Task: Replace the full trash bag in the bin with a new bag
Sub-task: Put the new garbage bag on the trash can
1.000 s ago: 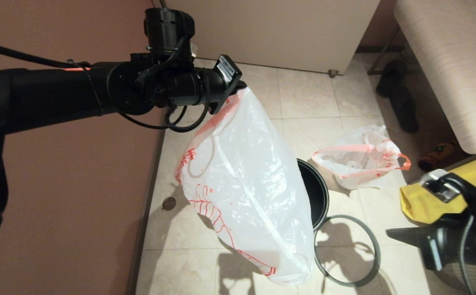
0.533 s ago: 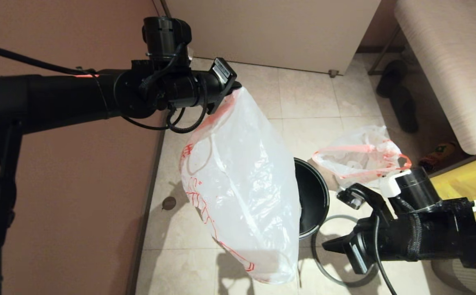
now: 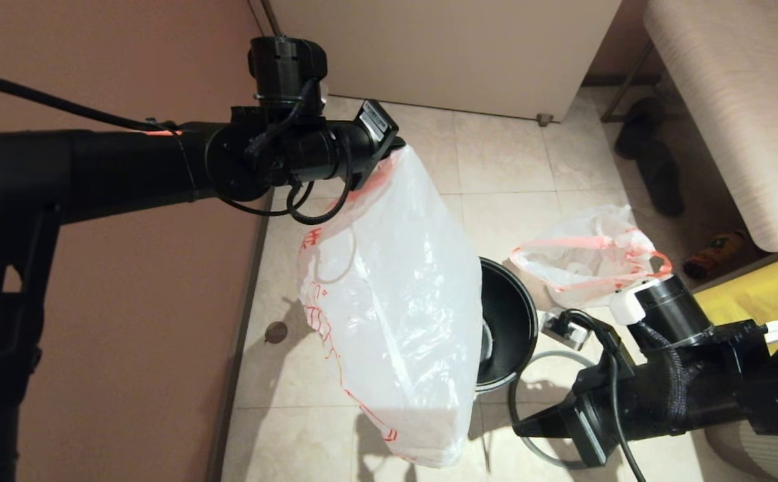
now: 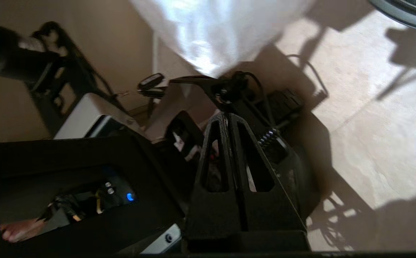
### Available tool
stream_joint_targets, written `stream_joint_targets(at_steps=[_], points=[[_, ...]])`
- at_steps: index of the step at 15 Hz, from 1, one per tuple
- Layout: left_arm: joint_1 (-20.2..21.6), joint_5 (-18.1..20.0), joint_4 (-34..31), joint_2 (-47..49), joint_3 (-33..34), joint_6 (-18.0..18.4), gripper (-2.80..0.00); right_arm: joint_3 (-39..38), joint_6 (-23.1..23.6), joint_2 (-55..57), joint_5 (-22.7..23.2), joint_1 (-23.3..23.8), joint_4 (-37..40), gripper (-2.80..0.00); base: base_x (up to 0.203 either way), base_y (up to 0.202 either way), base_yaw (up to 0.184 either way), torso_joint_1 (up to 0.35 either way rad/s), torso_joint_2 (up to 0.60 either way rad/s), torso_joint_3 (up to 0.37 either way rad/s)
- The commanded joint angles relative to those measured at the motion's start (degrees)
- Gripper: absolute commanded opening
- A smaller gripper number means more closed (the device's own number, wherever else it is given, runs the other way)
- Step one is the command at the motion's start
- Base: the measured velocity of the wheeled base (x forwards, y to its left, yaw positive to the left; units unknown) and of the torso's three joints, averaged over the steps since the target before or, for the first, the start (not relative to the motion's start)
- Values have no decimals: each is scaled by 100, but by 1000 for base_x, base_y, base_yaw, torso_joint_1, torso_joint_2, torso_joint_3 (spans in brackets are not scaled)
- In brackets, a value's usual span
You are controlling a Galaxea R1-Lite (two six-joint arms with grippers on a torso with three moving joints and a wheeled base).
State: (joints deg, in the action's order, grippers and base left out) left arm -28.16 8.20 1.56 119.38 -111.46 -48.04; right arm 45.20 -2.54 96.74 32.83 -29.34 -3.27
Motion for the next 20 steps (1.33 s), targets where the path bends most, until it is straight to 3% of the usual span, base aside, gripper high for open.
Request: stream_joint_targets(at_steps=[1, 8, 12, 15, 17, 20], points=[[-143, -9, -8, -20, 1, -30, -280, 94, -1, 44, 282, -1, -7, -280, 0, 0, 0, 0, 0, 0], [-392, -29, -68, 6, 1, -30, -280, 416, 16, 971, 826, -250, -366, -280, 0, 0, 0, 0, 0, 0], [-392, -47, -59, -3, 1, -22, -280, 619, 19, 1552, 790, -937, -579, -280, 0, 0, 0, 0, 0, 0], [-392, -47, -59, -20, 1, -30, -280, 973, 12, 2111, 611, -1054, -683, -280, 0, 0, 0, 0, 0, 0], [-392, -47, -59, -20, 1, -22, -280, 1280, -90, 2457, 239, -958, -989, -280, 0, 0, 0, 0, 0, 0], [-401, -47, -61, 4, 8, -22, -280, 1988, -731, 2881, -321, -559, -1802, -280, 0, 0, 0, 0, 0, 0]])
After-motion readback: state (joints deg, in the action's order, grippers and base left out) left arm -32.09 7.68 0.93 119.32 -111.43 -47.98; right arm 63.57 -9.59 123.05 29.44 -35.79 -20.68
